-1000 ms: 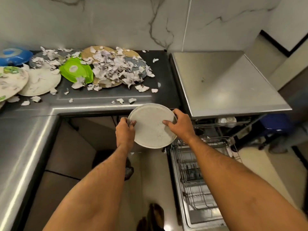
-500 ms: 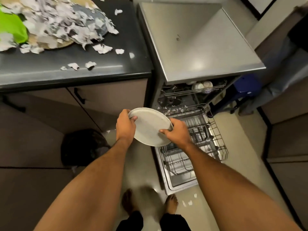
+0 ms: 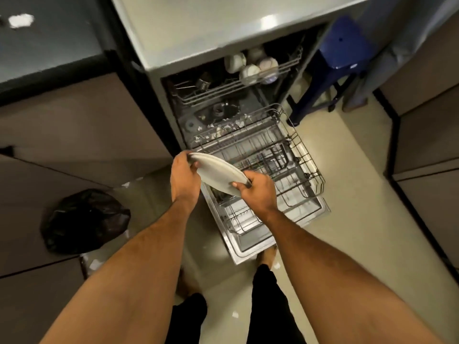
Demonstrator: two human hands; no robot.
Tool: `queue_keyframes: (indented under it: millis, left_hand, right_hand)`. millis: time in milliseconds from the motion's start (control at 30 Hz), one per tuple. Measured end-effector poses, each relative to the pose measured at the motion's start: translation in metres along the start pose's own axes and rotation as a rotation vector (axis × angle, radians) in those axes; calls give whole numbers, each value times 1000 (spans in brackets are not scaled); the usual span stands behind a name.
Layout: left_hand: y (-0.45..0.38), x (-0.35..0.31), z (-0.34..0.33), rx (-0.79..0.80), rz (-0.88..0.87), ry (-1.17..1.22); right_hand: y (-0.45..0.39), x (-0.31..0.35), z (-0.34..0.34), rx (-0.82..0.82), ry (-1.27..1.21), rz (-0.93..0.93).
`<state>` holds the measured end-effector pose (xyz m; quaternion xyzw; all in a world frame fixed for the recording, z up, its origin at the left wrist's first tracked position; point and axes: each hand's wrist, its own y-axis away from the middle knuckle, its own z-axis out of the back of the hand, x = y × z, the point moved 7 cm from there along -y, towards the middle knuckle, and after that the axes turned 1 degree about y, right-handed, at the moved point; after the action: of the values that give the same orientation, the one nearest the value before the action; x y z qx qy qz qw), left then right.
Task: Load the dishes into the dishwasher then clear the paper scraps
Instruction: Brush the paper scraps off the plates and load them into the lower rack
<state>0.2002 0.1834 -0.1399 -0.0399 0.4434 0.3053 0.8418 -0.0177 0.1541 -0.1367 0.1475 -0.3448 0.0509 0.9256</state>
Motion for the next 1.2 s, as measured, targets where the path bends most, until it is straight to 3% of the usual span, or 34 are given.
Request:
queue_keyframes:
  millis: [367, 633, 967, 1200]
  left_hand:
    - [3, -42, -212, 187, 5, -92]
    - [-7, -85, -336, 292, -103, -141]
    - [-23, -122, -451, 404, -259, -164]
    - [-34, -145, -493, 465, -346, -248]
  right_hand:
    - [-32, -183, 61, -117, 63, -121]
    - [-56, -284, 91, -352, -16, -187]
    - [-80, -376, 108, -482, -88, -322]
    - [-91, -409, 110, -538, -109, -402]
